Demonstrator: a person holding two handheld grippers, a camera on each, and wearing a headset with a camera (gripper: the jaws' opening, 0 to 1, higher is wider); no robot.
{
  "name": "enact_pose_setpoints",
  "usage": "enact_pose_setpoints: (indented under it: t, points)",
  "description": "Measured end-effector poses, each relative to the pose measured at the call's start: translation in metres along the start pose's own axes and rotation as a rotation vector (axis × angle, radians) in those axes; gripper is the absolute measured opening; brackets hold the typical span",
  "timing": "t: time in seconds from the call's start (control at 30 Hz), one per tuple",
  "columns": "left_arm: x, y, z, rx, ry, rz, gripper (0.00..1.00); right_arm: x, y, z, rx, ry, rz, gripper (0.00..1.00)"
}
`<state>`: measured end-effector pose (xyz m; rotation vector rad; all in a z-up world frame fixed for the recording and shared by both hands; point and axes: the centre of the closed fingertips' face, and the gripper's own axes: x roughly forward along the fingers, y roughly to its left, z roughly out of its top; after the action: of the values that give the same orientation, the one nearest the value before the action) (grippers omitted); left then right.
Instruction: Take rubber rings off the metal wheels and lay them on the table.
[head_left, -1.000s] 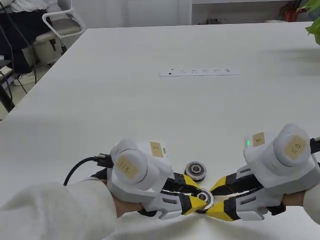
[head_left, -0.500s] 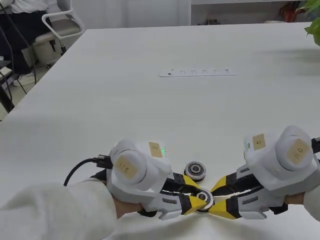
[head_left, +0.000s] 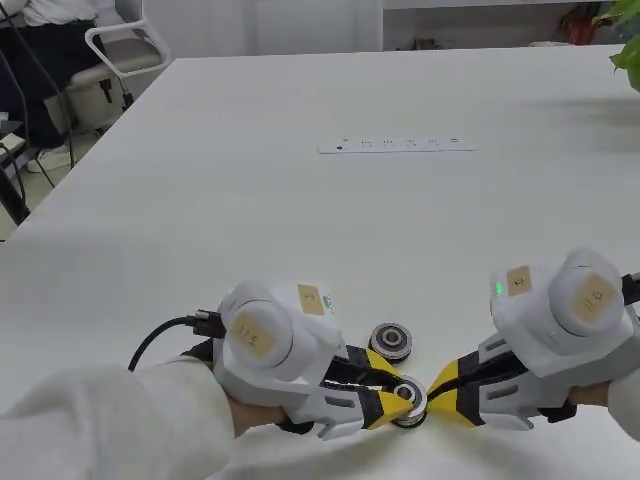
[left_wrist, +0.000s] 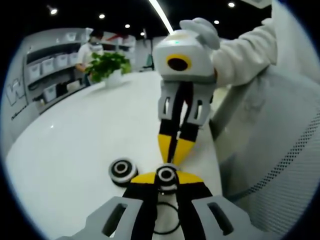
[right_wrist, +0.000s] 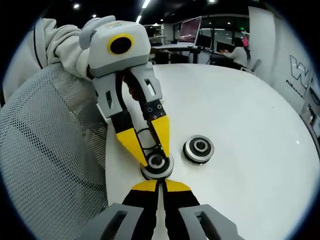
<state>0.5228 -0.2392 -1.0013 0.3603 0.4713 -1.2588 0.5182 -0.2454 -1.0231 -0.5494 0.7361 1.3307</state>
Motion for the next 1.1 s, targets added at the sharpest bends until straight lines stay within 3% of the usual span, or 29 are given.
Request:
enact_pose_setpoints:
  t: [0.1,0.23,0.33,0.47,0.53,0.57,0.67,1.1]
  points:
    - [0.0,0.0,0.0,-0.001,0.0,0.001,0.14,0.0,-0.002,0.0,0.033,0.006,-0.002,0.0]
    - [0.0,0.0,0.0,-0.002,-0.002,0.004,0.14,-0.002,-0.004,-0.001,0.142,0.006,-0.004,0.0]
    - [0.0,0.0,0.001,-0.003,-0.003,0.006,0.14,-0.005,-0.006,0.0,0.307,-0.003,0.006,0.0]
    - [0.0,0.0,0.001,-0.004,-0.004,0.006,0.14,-0.01,-0.008,0.002,0.41,-0.05,0.025,0.0]
    - [0.0,0.0,0.001,-0.003,-0.004,0.006,0.14,-0.014,-0.011,0.011,0.471,-0.111,0.032,0.0]
    - [0.0,0.0,0.001,-0.001,-0.004,0.008,0.14,-0.015,-0.011,0.01,0.488,-0.107,0.042,0.0]
    - [0.0,0.0,0.001,0.003,-0.003,0.008,0.14,-0.013,-0.008,0.01,0.467,-0.1,0.034,0.0]
    - [0.0,0.002,0.0,0.009,-0.002,0.017,0.13,-0.011,-0.008,0.01,0.545,-0.077,0.016,0.0]
